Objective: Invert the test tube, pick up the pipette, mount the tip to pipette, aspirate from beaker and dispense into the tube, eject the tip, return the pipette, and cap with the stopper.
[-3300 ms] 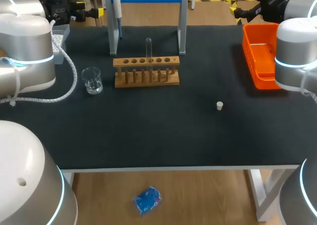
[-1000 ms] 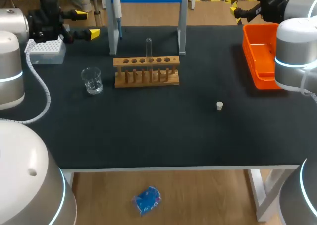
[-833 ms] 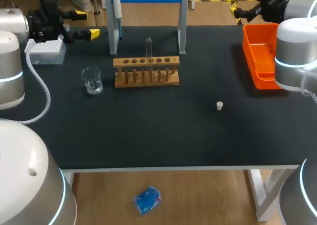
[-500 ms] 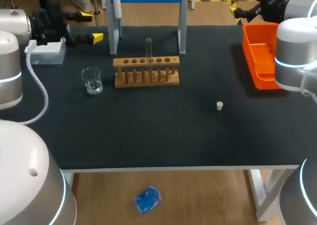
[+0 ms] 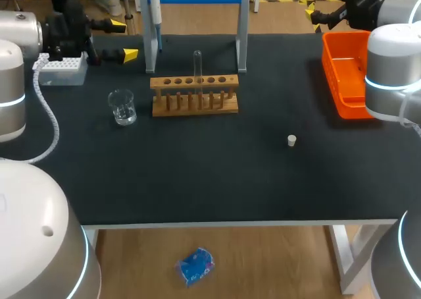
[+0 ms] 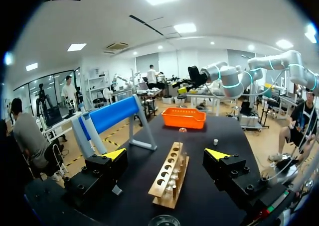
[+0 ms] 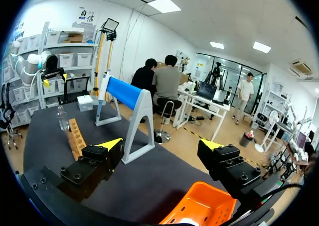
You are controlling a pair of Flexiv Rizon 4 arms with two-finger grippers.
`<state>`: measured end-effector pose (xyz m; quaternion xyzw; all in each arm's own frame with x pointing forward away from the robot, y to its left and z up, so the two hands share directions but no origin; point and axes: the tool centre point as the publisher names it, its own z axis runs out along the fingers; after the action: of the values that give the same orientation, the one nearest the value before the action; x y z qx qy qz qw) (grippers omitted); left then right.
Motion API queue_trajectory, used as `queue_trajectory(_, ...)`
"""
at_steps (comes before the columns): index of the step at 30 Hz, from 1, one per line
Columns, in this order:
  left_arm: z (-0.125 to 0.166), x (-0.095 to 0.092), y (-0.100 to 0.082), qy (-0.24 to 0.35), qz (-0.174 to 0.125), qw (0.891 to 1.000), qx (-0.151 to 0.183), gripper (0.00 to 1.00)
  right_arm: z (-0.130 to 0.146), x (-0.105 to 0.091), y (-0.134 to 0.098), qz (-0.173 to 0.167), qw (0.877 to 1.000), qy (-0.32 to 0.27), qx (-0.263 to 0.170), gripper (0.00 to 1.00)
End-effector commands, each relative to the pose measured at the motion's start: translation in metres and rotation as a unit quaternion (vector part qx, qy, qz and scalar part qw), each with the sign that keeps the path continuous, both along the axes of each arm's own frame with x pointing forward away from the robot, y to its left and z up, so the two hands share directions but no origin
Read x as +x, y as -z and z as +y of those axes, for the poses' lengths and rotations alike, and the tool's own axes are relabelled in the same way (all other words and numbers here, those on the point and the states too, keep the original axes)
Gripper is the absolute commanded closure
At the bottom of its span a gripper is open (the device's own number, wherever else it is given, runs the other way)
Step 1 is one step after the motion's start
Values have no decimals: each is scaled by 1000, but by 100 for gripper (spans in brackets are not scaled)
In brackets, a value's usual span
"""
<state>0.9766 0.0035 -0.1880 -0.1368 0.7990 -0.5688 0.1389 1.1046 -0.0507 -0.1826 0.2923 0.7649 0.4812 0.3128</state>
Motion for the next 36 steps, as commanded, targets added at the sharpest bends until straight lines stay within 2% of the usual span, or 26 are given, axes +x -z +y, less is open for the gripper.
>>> queue_trajectory(1, 1, 0, -1, 2, 2, 1000, 1, 0, -2, 0, 1, 1, 1000, -24, 10, 0)
queue_trajectory(8, 1, 0, -1, 2, 2, 1000, 1, 0, 32, -23, 11, 3, 992, -123, 41, 0)
queue_trajectory(13, 1, 0, -1, 2, 2, 1000, 1, 0, 61, -35, 23, 8, 983, -171, 60, 0)
queue_trajectory(22, 1, 0, -1, 2, 2, 1000, 1, 0, 112, -64, 36, 7, 972, -226, 70, 0)
queue_trajectory(25, 1, 0, -1, 2, 2, 1000, 1, 0, 127, -83, 41, 16, 966, -245, 75, 0)
queue_trajectory(29, 1, 0, -1, 2, 2, 1000, 1, 0, 136, -100, 49, 19, 965, -252, 69, 0)
queue_trajectory(36, 1, 0, -1, 2, 2, 1000, 1, 0, 136, -100, 49, 19, 965, -252, 69, 0)
